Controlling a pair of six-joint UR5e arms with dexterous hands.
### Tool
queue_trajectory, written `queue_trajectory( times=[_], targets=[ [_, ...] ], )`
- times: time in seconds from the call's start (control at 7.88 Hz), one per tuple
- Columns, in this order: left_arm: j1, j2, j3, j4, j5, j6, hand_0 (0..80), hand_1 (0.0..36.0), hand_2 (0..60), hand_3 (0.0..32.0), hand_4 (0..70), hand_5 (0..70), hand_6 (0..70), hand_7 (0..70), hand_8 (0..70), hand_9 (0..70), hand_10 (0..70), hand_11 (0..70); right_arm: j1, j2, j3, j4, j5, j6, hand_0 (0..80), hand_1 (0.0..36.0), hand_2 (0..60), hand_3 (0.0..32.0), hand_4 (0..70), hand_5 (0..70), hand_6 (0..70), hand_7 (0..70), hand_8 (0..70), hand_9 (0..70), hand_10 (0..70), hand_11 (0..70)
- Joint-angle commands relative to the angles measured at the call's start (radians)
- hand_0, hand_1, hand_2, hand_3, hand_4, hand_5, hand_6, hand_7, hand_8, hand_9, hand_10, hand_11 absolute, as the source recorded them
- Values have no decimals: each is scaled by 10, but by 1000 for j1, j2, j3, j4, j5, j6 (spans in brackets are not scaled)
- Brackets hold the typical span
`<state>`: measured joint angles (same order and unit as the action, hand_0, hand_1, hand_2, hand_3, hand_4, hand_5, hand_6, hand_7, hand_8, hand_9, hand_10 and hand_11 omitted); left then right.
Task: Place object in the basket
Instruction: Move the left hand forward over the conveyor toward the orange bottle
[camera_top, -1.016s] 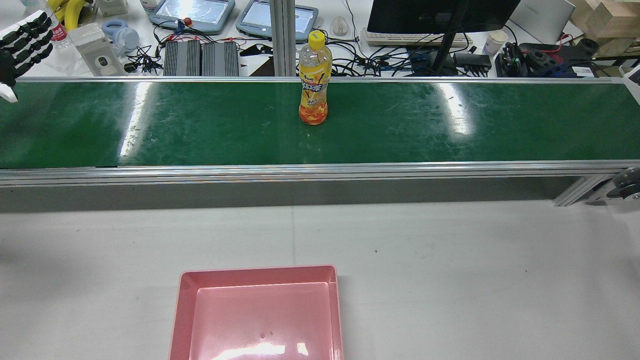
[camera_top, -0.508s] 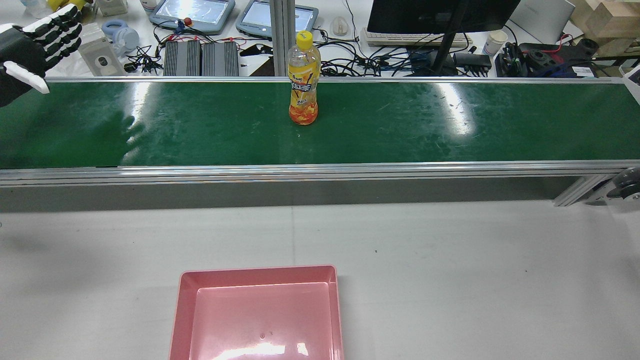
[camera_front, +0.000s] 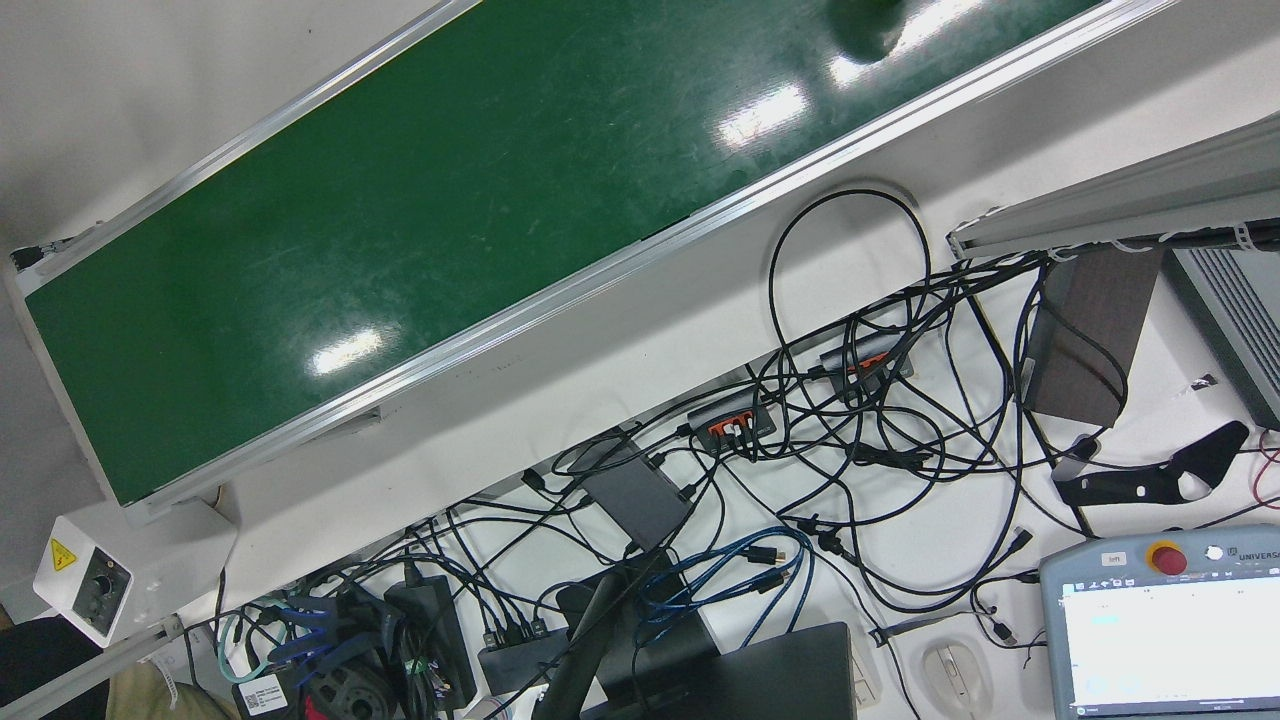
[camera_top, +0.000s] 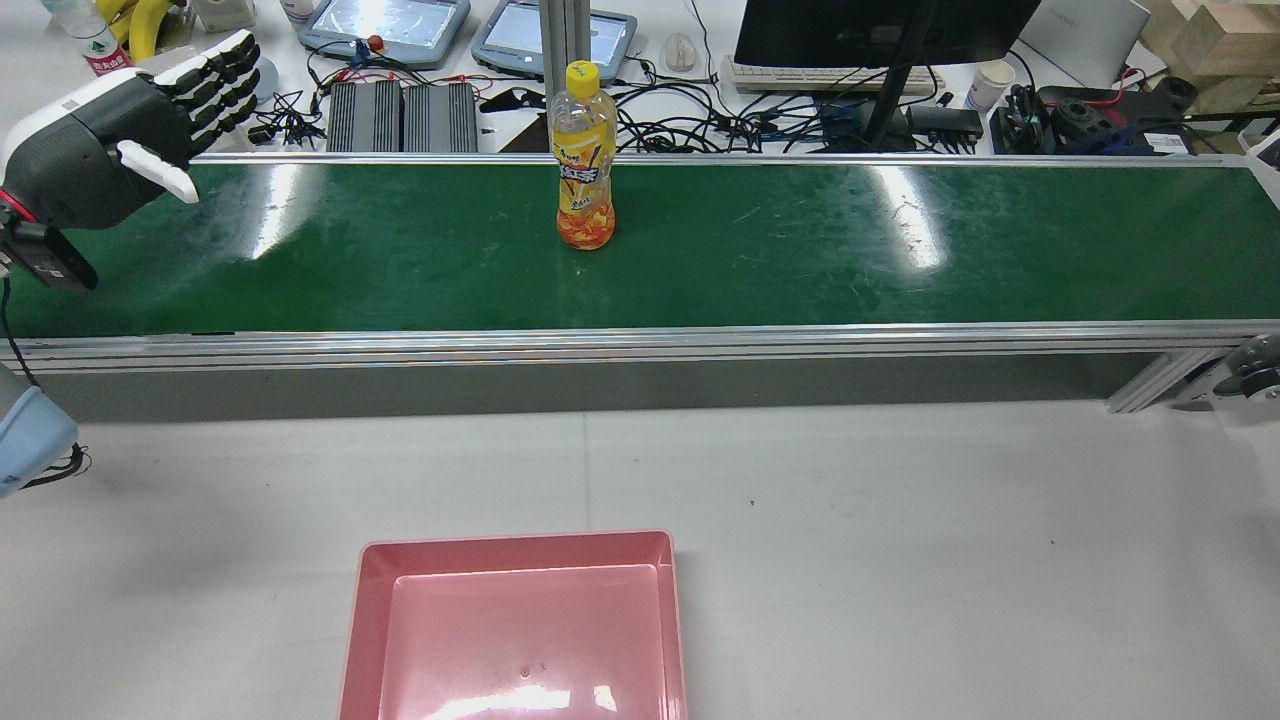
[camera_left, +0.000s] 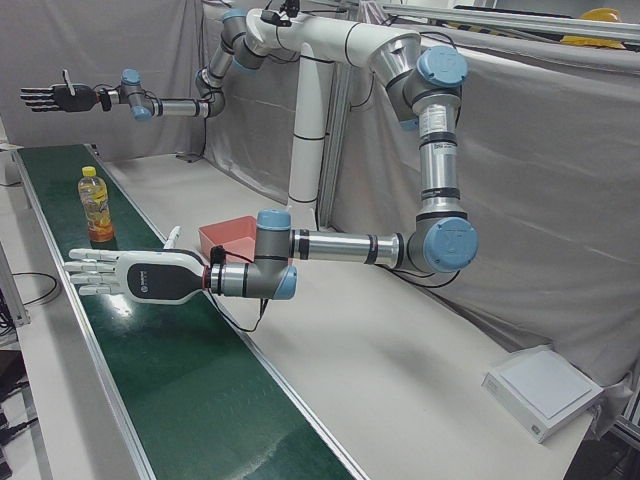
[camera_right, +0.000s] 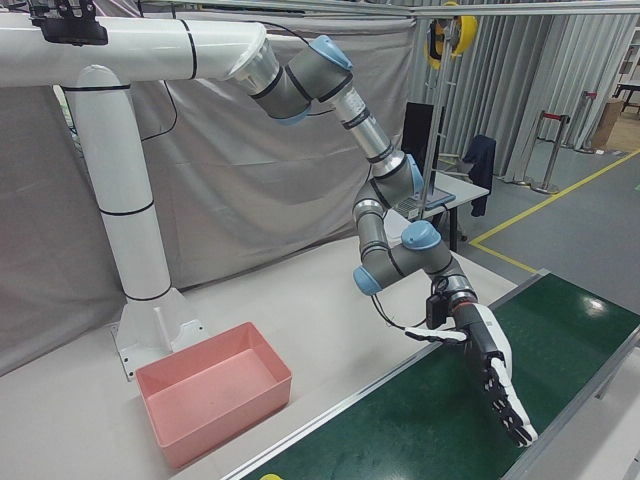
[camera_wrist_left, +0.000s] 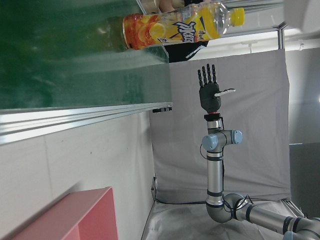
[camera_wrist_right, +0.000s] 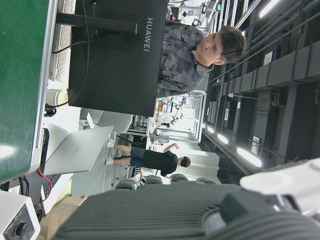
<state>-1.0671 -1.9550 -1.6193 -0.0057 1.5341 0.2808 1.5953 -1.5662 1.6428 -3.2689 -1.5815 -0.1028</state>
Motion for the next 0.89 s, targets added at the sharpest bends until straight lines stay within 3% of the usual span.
queue_trajectory(
  times=[0.0,0.25,0.51,0.76],
  targets=[
    [45,-33,2,25,-64,3,589,58,0,0,64,0,0,0,0,0,0,0,0,0,0,0,0,0,0,0,0,0,0,0,0,0,0,0,0,0],
    [47,-68,2,94,-124,8,588,58,0,4,58,0,0,0,0,0,0,0,0,-2,0,0,0,0,0,0,0,0,0,0,0,0,0,0,0,0],
    [48,-102,2,142,-143,87,576,53,0,8,55,0,0,0,0,0,0,0,0,0,0,0,0,0,0,0,0,0,0,0,0,0,0,0,0,0],
    [84,-105,4,133,-178,90,564,46,0,6,56,0,0,0,0,0,0,0,0,0,0,0,0,0,0,0,0,0,0,0,0,0,0,0,0,0]
  ],
)
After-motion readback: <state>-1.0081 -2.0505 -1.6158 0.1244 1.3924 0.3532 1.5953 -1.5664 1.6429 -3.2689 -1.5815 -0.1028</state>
